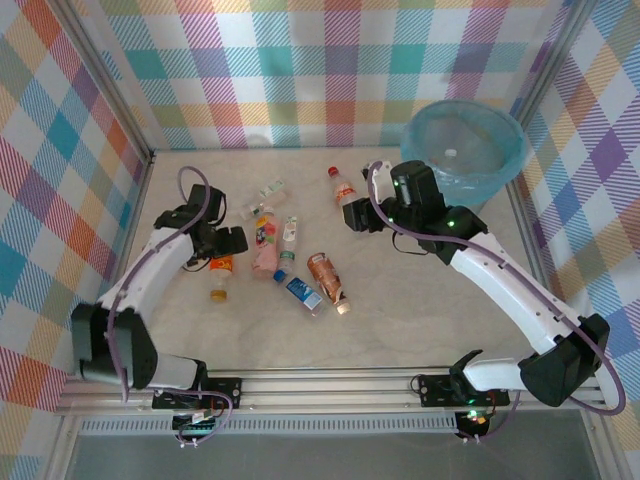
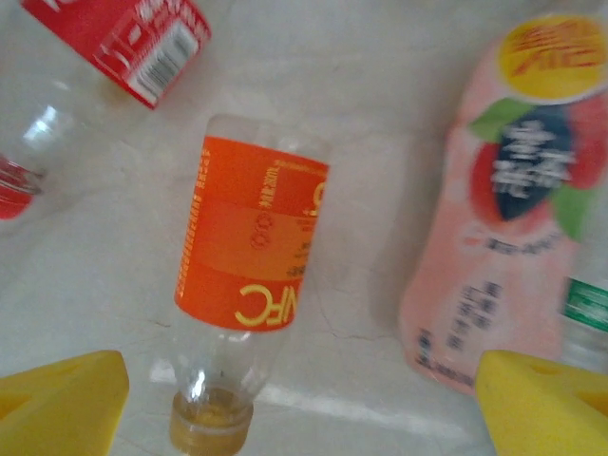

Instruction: Put the plastic bottles in the bin

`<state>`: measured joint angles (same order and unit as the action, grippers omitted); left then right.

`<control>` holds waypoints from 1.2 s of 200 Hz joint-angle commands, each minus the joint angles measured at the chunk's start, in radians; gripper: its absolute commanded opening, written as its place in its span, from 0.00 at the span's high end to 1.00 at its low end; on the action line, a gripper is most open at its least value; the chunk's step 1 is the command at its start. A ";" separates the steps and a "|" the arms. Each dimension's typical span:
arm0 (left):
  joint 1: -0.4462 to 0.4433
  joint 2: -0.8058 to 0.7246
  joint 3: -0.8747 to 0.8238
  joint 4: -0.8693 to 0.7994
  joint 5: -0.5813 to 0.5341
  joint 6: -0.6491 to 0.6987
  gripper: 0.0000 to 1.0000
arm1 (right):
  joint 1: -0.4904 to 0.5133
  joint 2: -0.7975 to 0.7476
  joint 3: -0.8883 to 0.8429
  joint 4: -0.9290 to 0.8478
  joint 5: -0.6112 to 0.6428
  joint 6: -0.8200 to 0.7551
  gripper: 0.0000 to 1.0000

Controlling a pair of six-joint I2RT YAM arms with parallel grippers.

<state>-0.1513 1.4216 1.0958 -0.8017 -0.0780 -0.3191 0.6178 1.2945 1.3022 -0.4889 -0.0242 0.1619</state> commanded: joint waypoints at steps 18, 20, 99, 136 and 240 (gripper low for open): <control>0.058 0.130 -0.028 0.068 0.122 -0.027 0.07 | 0.005 -0.041 -0.028 0.024 -0.023 0.009 0.39; 0.059 0.131 -0.031 0.071 0.117 -0.030 0.07 | 0.005 -0.042 -0.029 0.021 -0.021 0.007 0.39; 0.062 0.270 -0.104 0.167 0.001 -0.070 0.14 | 0.005 -0.053 -0.061 -0.014 -0.003 -0.022 0.37; 0.061 0.291 -0.111 0.189 0.009 -0.077 0.22 | 0.005 -0.063 -0.081 -0.011 0.024 -0.040 0.35; 0.061 0.138 -0.118 0.153 -0.019 -0.069 0.35 | 0.005 -0.107 -0.073 -0.020 0.070 -0.093 0.34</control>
<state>-0.0959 1.6257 0.9825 -0.6239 -0.0788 -0.3859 0.6178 1.2240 1.2240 -0.5022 0.0261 0.0925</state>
